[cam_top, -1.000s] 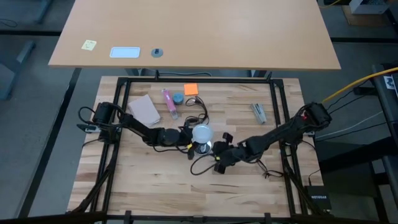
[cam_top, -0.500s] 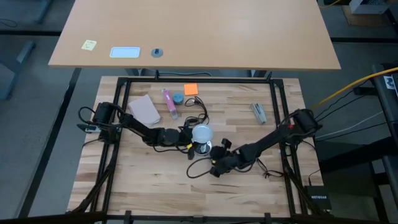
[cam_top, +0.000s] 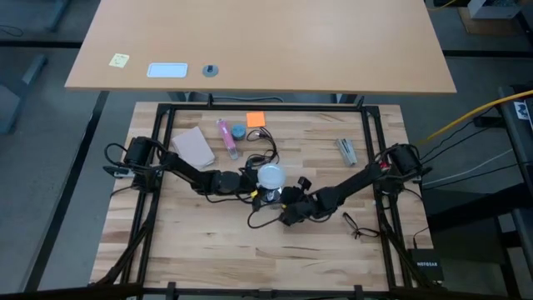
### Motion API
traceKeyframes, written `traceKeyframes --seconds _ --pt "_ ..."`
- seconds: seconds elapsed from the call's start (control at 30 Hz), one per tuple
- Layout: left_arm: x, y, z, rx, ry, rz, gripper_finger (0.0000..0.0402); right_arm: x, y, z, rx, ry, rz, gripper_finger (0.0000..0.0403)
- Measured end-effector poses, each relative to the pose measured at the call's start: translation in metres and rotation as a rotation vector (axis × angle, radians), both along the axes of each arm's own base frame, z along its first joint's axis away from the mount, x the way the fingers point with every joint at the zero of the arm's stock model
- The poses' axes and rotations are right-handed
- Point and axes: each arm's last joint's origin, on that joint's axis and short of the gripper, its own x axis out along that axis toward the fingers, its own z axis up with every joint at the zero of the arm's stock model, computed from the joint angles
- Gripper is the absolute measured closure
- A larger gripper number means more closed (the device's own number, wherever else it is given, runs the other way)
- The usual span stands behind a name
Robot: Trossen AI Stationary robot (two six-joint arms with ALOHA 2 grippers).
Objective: Screw lightbulb
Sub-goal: Insert the lightbulb into the lamp
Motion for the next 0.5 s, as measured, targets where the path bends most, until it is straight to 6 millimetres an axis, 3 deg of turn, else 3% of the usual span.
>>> traceKeyframes --seconds 0.27,0.5 --pt "0.0 -0.002 0.0 -0.028 -0.006 -0.029 0.026 0.007 -0.032 0.0 -0.092 0.027 -0.061 0.0282" --pt "0.0 -0.002 -0.001 -0.029 0.005 -0.028 0.026 0.008 -0.043 0.0 -0.103 0.062 -0.036 0.0282"
